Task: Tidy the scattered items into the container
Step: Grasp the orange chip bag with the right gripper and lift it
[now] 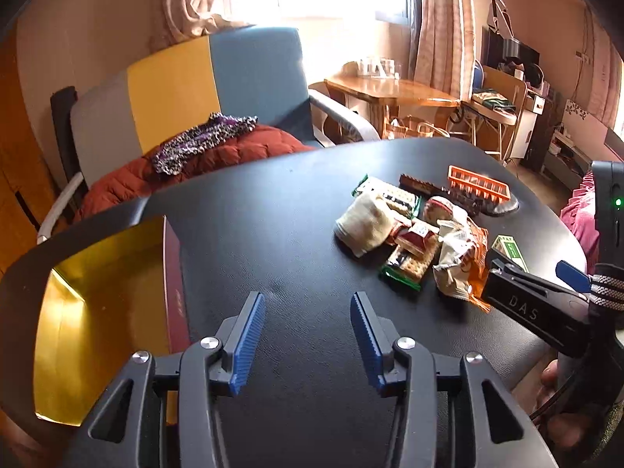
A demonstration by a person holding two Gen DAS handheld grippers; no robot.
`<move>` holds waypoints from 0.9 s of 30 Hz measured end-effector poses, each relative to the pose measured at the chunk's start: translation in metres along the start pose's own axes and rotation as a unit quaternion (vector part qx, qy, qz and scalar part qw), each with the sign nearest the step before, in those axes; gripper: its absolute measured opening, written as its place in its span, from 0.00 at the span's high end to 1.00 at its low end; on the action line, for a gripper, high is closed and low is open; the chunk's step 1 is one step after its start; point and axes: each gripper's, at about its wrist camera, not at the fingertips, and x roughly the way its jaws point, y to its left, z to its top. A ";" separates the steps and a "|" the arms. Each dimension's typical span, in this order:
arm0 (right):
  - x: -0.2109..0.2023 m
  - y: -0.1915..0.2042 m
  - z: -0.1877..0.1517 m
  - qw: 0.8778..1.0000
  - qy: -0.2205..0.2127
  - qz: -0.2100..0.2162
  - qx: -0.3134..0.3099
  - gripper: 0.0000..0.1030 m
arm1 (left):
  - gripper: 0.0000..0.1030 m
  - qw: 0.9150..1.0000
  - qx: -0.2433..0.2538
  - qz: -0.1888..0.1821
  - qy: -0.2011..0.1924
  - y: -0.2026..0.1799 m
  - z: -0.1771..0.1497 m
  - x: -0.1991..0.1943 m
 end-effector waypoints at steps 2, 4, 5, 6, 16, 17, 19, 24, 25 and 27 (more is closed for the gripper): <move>0.000 -0.001 0.000 1.000 0.002 0.000 -0.001 0.00 | 0.55 1.000 0.005 0.003 -0.005 -0.002 -0.003 -0.002; 0.000 -0.002 -0.001 1.000 0.003 0.000 -0.002 0.00 | 0.55 1.000 0.009 0.006 -0.010 -0.004 -0.007 -0.004; -0.001 -0.003 -0.001 1.000 0.004 0.000 -0.002 0.00 | 0.55 1.000 0.012 0.008 -0.012 -0.005 -0.008 -0.005; -0.001 -0.004 -0.001 1.000 0.005 0.000 -0.003 0.00 | 0.55 1.000 0.009 -0.002 -0.003 -0.004 -0.009 0.001; 0.009 -0.026 -0.011 0.997 0.016 0.074 -0.005 0.00 | 0.55 0.997 0.029 -0.033 0.069 0.000 -0.027 0.051; 0.011 -0.031 -0.012 0.996 0.020 0.092 -0.001 0.00 | 0.55 0.996 0.032 -0.036 0.077 0.000 -0.031 0.056; 0.014 -0.043 -0.014 0.989 0.035 0.143 0.009 0.00 | 0.55 0.995 0.038 -0.036 0.088 -0.002 -0.038 0.065; 0.022 -0.050 -0.012 0.968 0.066 0.241 0.007 0.00 | 0.55 0.991 0.049 -0.048 0.116 -0.006 -0.056 0.082; 0.024 -0.048 -0.008 0.965 0.069 0.253 0.005 0.00 | 0.55 0.990 0.051 -0.050 0.118 -0.007 -0.059 0.084; 0.027 -0.044 -0.001 0.958 0.076 0.277 0.002 0.00 | 0.55 0.990 0.050 -0.056 0.118 -0.006 -0.064 0.086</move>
